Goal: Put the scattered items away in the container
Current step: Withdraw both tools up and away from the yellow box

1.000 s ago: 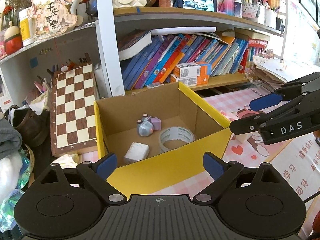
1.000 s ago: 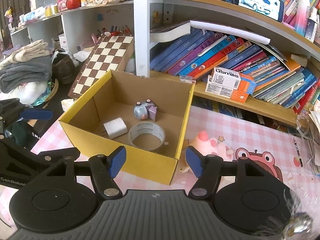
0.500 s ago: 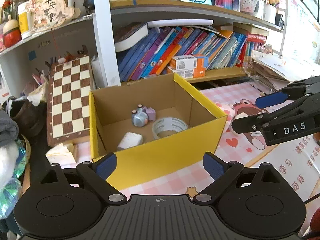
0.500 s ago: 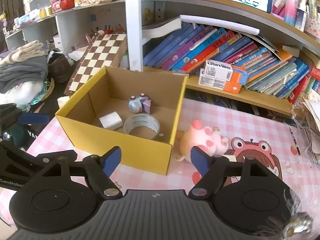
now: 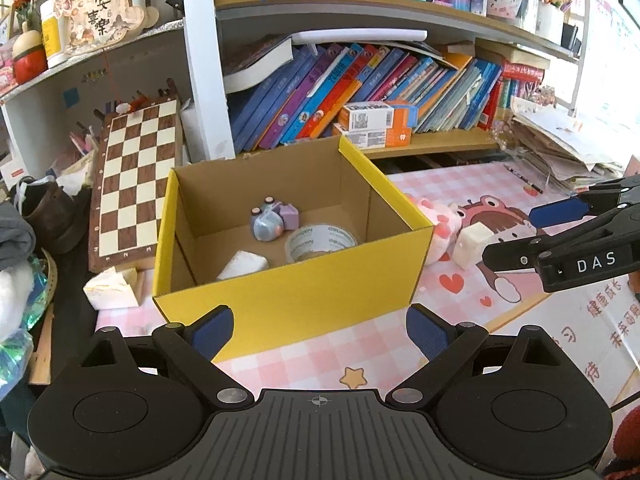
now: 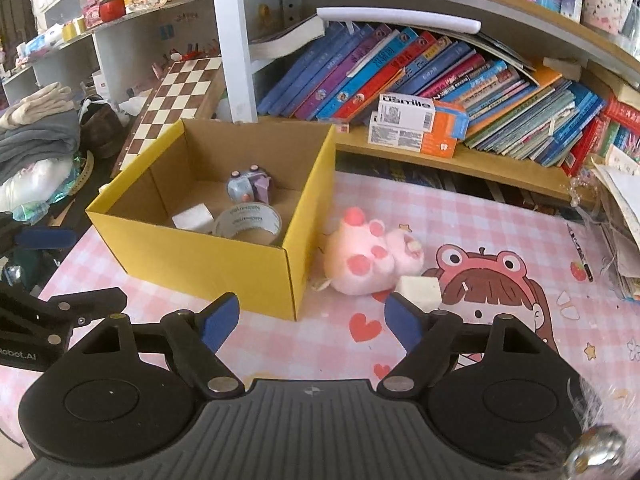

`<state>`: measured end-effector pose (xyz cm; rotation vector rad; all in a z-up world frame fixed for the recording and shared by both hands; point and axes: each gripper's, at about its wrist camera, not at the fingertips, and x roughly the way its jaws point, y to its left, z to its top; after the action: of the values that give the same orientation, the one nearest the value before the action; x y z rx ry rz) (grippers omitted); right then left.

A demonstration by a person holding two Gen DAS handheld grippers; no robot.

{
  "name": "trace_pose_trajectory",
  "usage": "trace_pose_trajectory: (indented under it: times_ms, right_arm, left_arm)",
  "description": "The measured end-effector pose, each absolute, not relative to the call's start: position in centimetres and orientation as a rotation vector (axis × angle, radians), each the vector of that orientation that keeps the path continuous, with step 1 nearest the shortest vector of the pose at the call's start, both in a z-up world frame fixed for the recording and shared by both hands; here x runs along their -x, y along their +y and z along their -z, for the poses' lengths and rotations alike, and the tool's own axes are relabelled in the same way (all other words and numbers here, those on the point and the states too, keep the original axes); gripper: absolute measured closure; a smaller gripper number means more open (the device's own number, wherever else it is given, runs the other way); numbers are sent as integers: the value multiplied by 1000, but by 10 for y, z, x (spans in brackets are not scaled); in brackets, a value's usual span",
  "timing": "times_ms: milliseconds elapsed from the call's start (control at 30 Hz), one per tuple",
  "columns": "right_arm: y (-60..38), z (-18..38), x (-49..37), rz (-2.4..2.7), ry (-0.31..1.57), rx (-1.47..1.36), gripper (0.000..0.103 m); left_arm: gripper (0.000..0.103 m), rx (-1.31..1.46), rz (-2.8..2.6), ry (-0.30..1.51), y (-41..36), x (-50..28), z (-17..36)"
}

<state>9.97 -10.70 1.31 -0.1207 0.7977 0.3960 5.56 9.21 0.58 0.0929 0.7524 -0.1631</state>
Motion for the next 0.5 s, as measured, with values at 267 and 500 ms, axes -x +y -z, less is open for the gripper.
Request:
trace_pose_trajectory:
  times_ms: [267, 500]
  right_arm:
    - [-128, -6, -98, -409, 800, 107, 24]
    - [-153, -2, -93, -370, 781, 100, 23]
  left_arm:
    - [8, -95, 140, 779, 68, -54, -2]
    - [8, -101, 152, 778, 38, -55, 2]
